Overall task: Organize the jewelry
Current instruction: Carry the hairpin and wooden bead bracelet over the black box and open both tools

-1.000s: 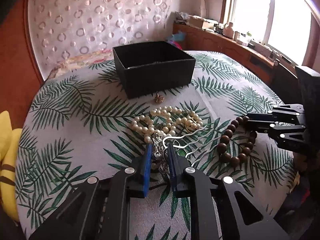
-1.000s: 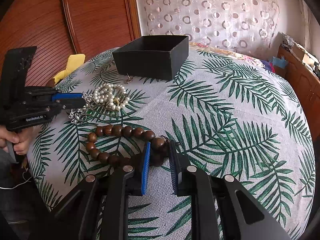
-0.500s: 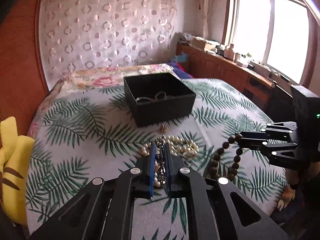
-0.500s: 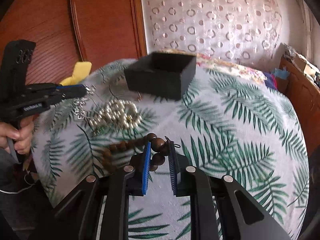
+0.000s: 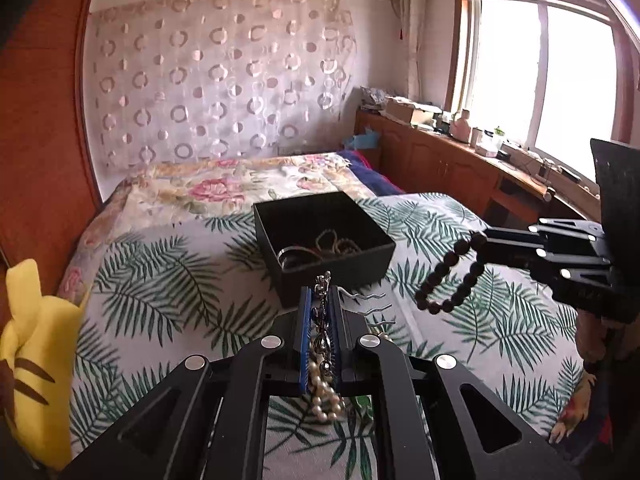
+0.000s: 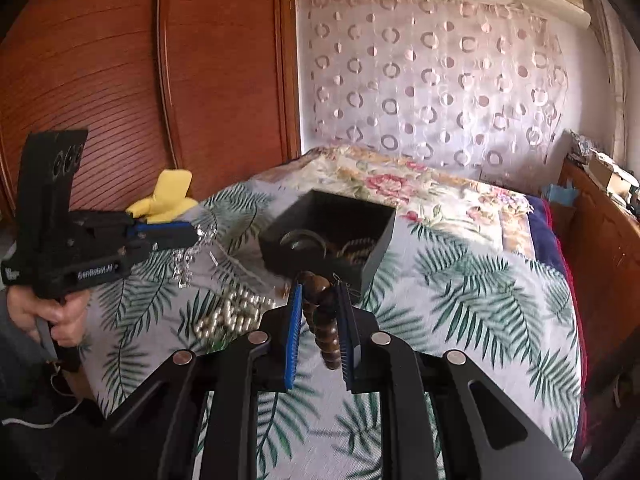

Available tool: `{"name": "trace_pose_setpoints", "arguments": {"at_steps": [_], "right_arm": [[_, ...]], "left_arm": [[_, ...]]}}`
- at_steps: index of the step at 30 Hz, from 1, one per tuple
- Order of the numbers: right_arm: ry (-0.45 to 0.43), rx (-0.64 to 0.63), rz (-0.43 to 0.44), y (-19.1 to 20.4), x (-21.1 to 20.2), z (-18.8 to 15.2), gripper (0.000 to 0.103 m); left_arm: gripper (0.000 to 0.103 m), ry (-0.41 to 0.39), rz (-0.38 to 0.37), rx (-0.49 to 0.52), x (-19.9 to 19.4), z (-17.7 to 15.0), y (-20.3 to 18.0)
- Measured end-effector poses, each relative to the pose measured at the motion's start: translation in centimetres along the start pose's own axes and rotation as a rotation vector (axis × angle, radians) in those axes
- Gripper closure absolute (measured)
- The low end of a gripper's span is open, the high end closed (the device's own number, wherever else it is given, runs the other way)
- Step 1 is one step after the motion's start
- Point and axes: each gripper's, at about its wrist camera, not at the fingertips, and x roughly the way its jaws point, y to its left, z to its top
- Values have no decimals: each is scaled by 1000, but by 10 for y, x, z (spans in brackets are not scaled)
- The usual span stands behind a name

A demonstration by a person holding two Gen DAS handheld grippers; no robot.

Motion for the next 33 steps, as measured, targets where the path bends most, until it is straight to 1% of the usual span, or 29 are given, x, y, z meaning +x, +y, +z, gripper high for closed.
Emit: {"name": "trace_pose_setpoints", "arguments": {"at_steps": [9,15,17,21,29,30,31,32,33], "right_arm": [[-58,3,-14,-16,13,52,84],[-68,17,-3,-26,29,77,84],[-59,24,0,-29,39,83,84],[-15,24,-5,-32,64,84,84],[62,63,-1,-35,99,67,82],[65,66,2,-37,100,65,79],[72,75,9,-38,101,64,72],[70,81,11,-38,101,63,69],[67,83,9,-39,100,63,69]], "left_arm": [[96,-23,19,-8,7,19,7],[96,-28,26,-4,13,30,6],[96,-28,29,-4,16,33,7],[96,-24,34,-3,23,39,9],[96,-12,49,-7,40,52,15],[96,-11,53,-6,42,54,15],[96,-10,57,-5,45,56,15],[96,-7,59,-6,49,58,15],[96,-4,61,-8,52,60,15]]}}
